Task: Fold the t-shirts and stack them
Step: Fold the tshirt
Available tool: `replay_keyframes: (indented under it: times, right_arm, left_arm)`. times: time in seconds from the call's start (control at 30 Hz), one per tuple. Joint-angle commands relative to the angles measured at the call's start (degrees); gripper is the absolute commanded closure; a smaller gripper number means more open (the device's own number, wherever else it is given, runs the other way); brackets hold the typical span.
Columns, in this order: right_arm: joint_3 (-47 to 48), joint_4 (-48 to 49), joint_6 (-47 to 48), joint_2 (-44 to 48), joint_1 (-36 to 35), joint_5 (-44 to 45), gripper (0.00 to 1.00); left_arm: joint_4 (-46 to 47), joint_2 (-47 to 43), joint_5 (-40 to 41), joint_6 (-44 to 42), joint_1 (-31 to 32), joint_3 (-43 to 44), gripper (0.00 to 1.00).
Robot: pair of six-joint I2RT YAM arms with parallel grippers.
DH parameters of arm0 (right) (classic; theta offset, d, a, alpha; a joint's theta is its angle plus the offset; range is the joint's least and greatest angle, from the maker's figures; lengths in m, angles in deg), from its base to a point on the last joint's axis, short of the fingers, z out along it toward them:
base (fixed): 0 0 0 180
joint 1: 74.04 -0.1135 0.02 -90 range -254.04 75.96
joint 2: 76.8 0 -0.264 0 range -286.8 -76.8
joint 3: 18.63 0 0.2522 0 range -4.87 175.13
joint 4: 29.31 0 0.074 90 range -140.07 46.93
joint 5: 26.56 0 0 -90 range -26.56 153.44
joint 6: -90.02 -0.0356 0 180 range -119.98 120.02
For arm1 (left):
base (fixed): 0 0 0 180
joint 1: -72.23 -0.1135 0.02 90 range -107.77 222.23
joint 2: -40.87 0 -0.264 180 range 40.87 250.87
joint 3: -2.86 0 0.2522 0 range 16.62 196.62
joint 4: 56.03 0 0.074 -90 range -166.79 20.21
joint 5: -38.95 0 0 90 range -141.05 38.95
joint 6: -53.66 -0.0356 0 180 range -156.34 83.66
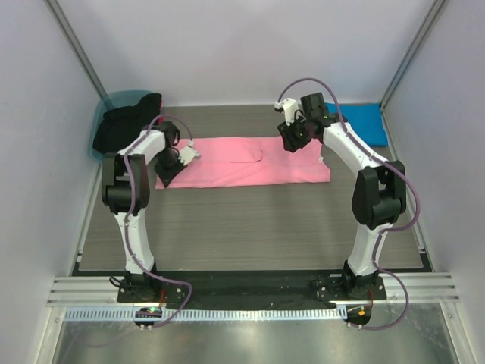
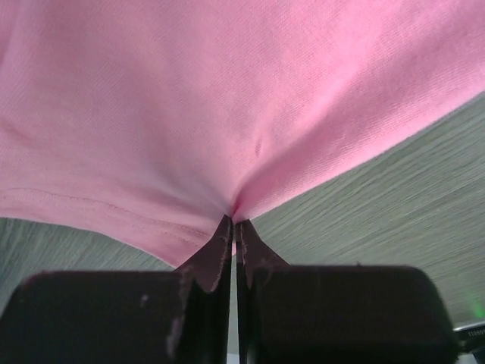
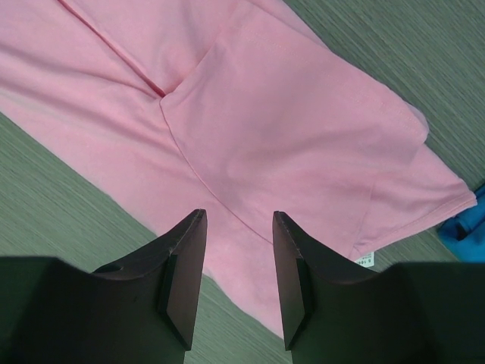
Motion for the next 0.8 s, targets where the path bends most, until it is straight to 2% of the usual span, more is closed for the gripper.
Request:
replay_keyframes:
  times: [0.0,0.2,0.3,0.5,0.6,0.77]
  right_arm:
    - [-0.9,1.1,0.5,3.1,-0.1,1.5,0.54]
    - [1.4,1.3,-4.4,0.6,4.1,3.0,0.55]
    - [2.2,1.1,-4.5,-2.3,5.7,4.5,0.55]
    - [5.7,0.0,-4.5,-8.8,6.8,4.8,0.56]
    - [8.0,-0.1,-4.5,-12.5,6.7,5.7,0.57]
    - [12.2,-0.5,-3.8,-16.9,6.8,6.2,0.57]
  left_arm:
    - [-0.7,-2.2,-1.7,0.5,0.0,-4.0,1.0]
    - [-8.1,-14.2,-4.8,-1.5,2.9,-12.8,1.0]
    - [-14.5,-20.4,-4.2,-3.7,5.5,-19.4,1.0]
    - [-22.6,-29.8,-1.4,-4.9,11.6,-26.6,1.0]
    - [-23.2,-32.2,0.0,-3.7,14.5,-28.9,1.0]
    - [-24.8,-33.5,-1.6,0.2,17.3,-28.1,1.0]
